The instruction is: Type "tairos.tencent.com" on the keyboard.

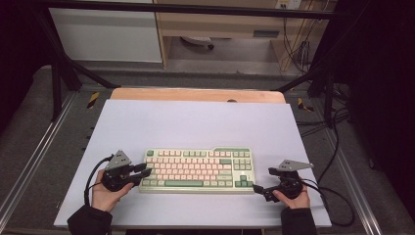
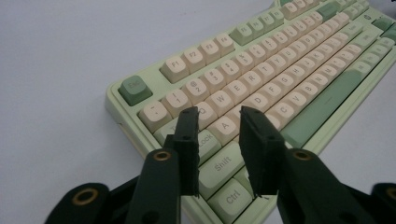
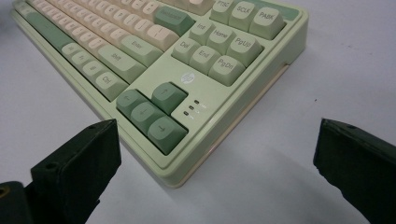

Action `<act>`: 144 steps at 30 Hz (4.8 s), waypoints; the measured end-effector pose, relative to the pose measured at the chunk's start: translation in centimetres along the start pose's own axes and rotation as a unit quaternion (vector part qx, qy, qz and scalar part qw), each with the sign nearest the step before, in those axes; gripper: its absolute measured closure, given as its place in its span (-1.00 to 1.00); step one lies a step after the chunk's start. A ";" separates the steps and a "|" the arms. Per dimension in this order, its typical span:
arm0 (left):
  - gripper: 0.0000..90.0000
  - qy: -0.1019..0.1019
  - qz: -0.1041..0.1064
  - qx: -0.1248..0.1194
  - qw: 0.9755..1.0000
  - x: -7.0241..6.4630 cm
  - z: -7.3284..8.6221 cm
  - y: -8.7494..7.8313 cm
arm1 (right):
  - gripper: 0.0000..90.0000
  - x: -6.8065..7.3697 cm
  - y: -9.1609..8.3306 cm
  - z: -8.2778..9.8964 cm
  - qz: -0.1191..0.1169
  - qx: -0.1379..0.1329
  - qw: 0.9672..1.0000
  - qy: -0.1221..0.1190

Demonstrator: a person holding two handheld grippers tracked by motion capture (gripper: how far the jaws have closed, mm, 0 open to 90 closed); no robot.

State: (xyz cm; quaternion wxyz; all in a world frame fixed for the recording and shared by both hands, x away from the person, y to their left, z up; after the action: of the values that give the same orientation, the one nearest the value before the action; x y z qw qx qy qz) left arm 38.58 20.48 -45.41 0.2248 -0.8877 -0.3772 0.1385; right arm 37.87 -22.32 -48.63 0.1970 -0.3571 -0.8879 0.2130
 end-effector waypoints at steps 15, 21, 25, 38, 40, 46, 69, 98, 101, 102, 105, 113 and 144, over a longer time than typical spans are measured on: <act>0.93 -0.003 0.007 0.008 1.000 -1.5 -1.8 2.5 | -0.97 0.1 0.0 0.0 -0.001 0.001 1.000 0.001; 1.00 -0.004 0.013 0.011 1.000 -2.3 -2.5 3.6 | -0.97 0.1 0.0 0.0 0.000 0.002 1.000 0.002; 1.00 -0.003 0.014 0.010 1.000 -2.8 -2.9 4.3 | -0.97 0.1 0.0 0.1 -0.001 0.003 1.000 0.001; 1.00 0.008 0.017 0.024 1.000 -4.4 -3.1 7.0 | -0.97 0.1 0.0 0.1 -0.001 0.003 1.000 0.000; 1.00 0.008 0.016 0.026 0.999 -4.5 -3.0 7.3 | -0.97 0.1 0.0 0.1 -0.002 0.004 1.000 -0.001; 1.00 0.011 0.013 0.032 0.999 -4.8 -2.8 8.2 | -0.97 0.1 0.1 0.1 -0.002 0.004 1.000 0.000; 1.00 0.014 0.011 0.037 0.999 -4.8 -2.3 9.0 | -0.97 0.1 0.1 0.1 -0.003 0.006 1.000 -0.002; 1.00 0.014 0.020 0.016 1.000 -4.4 -2.9 5.4 | -0.97 0.1 0.2 0.2 -0.004 0.008 1.000 -0.003; 1.00 0.015 0.018 0.016 1.000 -4.1 -2.8 5.0 | -0.97 0.1 0.2 0.2 -0.004 0.009 1.000 -0.003; 1.00 0.015 0.016 0.016 1.000 -4.0 -2.8 4.9 | -0.97 0.1 0.2 0.2 -0.004 0.008 1.000 -0.003; 1.00 0.014 0.013 0.016 1.000 -3.6 -2.6 4.5 | -0.97 0.1 0.2 0.2 -0.004 0.008 1.000 -0.002; 1.00 0.008 0.004 0.018 1.000 -2.7 -2.0 3.6 | -0.97 0.1 0.1 0.2 -0.004 0.009 1.000 -0.003; 1.00 -0.005 -0.015 0.041 0.999 -0.9 0.1 3.7 | -0.97 0.2 0.1 0.2 -0.005 0.009 1.000 -0.003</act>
State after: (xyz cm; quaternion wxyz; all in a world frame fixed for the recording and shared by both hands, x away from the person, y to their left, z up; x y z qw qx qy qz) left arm 40.15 17.55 -47.24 0.2610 -0.8711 -0.3861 0.1551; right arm 37.72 -22.16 -48.87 0.1986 -0.3503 -0.8881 0.2216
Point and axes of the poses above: each handheld gripper's, and its own axes: y roughly forward along the jaws, z roughly out of its underside, x roughly to its left, the point moved 7 cm from there along y, roughly forward along the jaws, and after that the axes turned 6 degrees about -x, right-handed, at the moved point
